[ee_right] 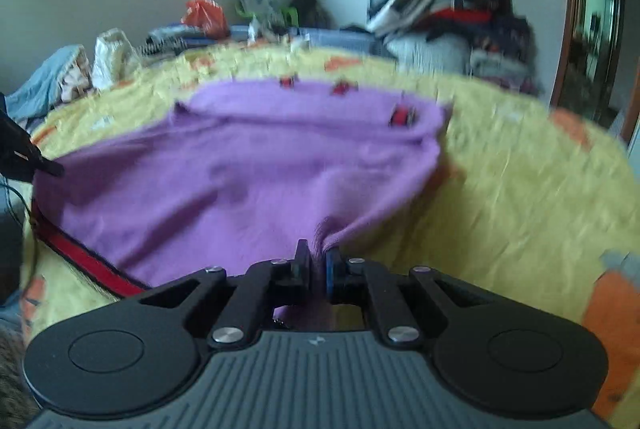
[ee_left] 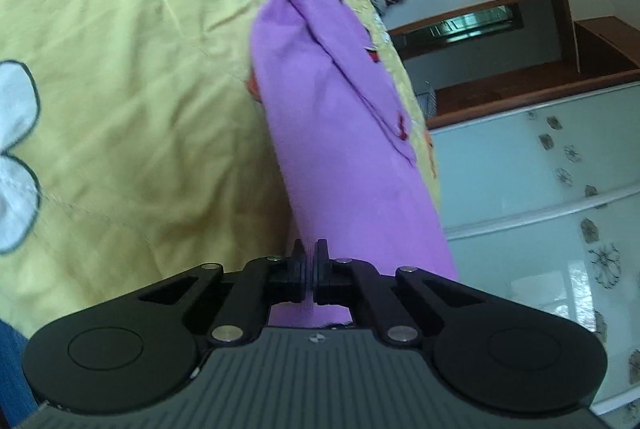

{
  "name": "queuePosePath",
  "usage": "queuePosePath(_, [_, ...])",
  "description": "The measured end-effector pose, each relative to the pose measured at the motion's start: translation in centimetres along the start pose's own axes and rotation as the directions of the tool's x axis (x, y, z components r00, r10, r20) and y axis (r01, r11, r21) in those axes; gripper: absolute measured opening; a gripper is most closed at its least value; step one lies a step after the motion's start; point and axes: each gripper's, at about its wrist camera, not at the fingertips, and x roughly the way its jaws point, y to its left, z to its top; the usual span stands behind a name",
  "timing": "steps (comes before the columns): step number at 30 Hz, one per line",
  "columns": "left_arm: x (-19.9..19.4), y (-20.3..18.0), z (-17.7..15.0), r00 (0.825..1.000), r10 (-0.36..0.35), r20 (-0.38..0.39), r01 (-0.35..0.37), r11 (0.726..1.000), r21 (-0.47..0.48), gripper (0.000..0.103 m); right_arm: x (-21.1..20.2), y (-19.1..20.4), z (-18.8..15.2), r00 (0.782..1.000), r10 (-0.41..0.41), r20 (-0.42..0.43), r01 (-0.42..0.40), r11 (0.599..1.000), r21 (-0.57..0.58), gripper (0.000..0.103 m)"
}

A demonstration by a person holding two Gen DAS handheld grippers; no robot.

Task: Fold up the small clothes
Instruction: 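Lift the hem with both tools and fold it toward the collar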

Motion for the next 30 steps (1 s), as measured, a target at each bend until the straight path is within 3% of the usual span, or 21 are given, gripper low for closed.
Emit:
queuePosePath(2, [0.1, 0.2, -0.5, 0.999, 0.048, -0.015, -0.047, 0.999, 0.011, 0.001, -0.8, -0.1, 0.2, 1.0, -0.017, -0.019, 0.016, 1.0, -0.015, 0.006])
queuePosePath(4, [0.3, 1.7, -1.2, 0.995, 0.099, -0.032, -0.099, 0.995, 0.007, 0.001, 0.3, -1.2, -1.4, 0.991, -0.031, -0.131, 0.03, 0.999, -0.012, 0.006])
queuePosePath(6, [0.6, 3.0, -1.7, 0.986, 0.16, -0.049, -0.16, 0.987, 0.011, 0.0, 1.5, -2.5, -3.3, 0.984, -0.054, -0.167, 0.061, 0.997, 0.038, 0.008])
queuePosePath(8, [0.1, 4.2, -1.9, 0.994, 0.102, -0.049, -0.104, 0.993, -0.048, 0.006, 2.5, -3.7, -4.3, 0.975, -0.009, -0.221, 0.034, 0.994, 0.108, 0.015])
queuePosePath(9, [-0.1, 3.9, -2.2, 0.993, 0.109, -0.038, -0.11, 0.993, -0.044, 0.011, 2.3, -4.3, -4.4, 0.979, -0.01, -0.204, 0.043, 0.987, 0.158, 0.034])
queuePosePath(10, [-0.3, 3.5, -2.6, 0.994, 0.106, -0.037, -0.107, 0.994, -0.023, 0.031, 2.1, -5.1, -4.6, 0.979, 0.039, -0.2, 0.008, 0.973, 0.232, 0.05])
queuePosePath(11, [-0.3, 3.0, -3.0, 0.996, 0.078, -0.04, -0.078, 0.997, -0.013, 0.054, 1.7, -5.7, -4.8, 0.982, 0.077, -0.175, -0.026, 0.961, 0.274, 0.079])
queuePosePath(13, [-0.1, 1.9, -3.6, 0.998, 0.04, -0.039, -0.039, 0.999, 0.011, 0.072, 0.6, -5.9, -5.4, 0.988, 0.1, -0.121, -0.058, 0.949, 0.309, 0.082])
queuePosePath(15, [0.3, 1.7, -4.4, 0.998, 0.026, -0.051, -0.024, 0.999, 0.025, 0.073, 0.3, -6.0, -6.0, 0.986, 0.125, -0.113, -0.081, 0.939, 0.335, 0.082])
queuePosePath(16, [0.6, 1.9, -4.6, 0.998, 0.014, -0.053, -0.013, 1.0, 0.013, 0.071, 0.4, -5.7, -6.4, 0.985, 0.132, -0.11, -0.088, 0.939, 0.332, 0.08])
queuePosePath(17, [0.9, 2.0, -4.8, 0.999, -0.002, -0.054, 0.003, 1.0, 0.004, 0.07, 0.8, -5.1, -6.6, 0.984, 0.131, -0.119, -0.087, 0.944, 0.317, 0.06])
queuePosePath(18, [1.2, 2.0, -4.8, 0.999, -0.008, -0.051, 0.008, 1.0, 0.002, 0.069, 1.3, -4.8, -6.8, 0.981, 0.13, -0.142, -0.081, 0.948, 0.308, 0.033])
queuePosePath(19, [1.3, 2.0, -4.9, 0.999, -0.009, -0.048, 0.009, 1.0, -0.001, 0.066, 1.8, -4.3, -7.0, 0.981, 0.121, -0.153, -0.072, 0.953, 0.294, 0.025])
queuePosePath(20, [1.6, 2.1, -5.0, 0.998, -0.006, -0.057, 0.006, 1.0, -0.012, 0.053, 1.9, -3.8, -7.1, 0.983, 0.119, -0.139, -0.076, 0.957, 0.281, 0.021])
queuePosePath(21, [2.0, 2.2, -5.1, 0.997, 0.001, -0.073, -0.003, 1.0, -0.026, 0.041, 1.9, -3.0, -7.1, 0.983, 0.112, -0.146, -0.071, 0.963, 0.26, 0.009])
queuePosePath(22, [2.7, 2.4, -5.4, 0.995, 0.008, -0.104, -0.012, 0.999, -0.036, 0.012, 2.0, -2.4, -6.9, 0.984, 0.09, -0.154, -0.054, 0.974, 0.222, 0.006])
queuePosePath(23, [3.1, 2.5, -5.8, 0.991, 0.006, -0.13, -0.01, 1.0, -0.029, 0.007, 1.6, -1.6, -6.5, 0.986, 0.07, -0.151, -0.044, 0.985, 0.169, 0.006])
queuePosePath(26, [2.9, 1.3, -6.0, 0.99, -0.015, -0.141, 0.02, 0.999, 0.029, 0.006, -1.3, -0.6, -4.2, 0.995, 0.048, -0.093, -0.037, 0.993, 0.11, 0.005])
queuePosePath(28, [1.2, 0.1, -5.7, 0.994, -0.015, -0.104, 0.022, 0.998, 0.061, 0.005, -3.6, -0.2, -2.8, 0.998, 0.02, -0.061, -0.016, 0.998, 0.064, 0.005])
queuePosePath(30, [0.1, -0.3, -5.6, 0.995, -0.004, -0.098, 0.014, 0.995, 0.096, 0.003, -4.2, -0.2, -2.6, 0.994, -0.01, -0.105, 0.012, 1.0, 0.013, 0.003])
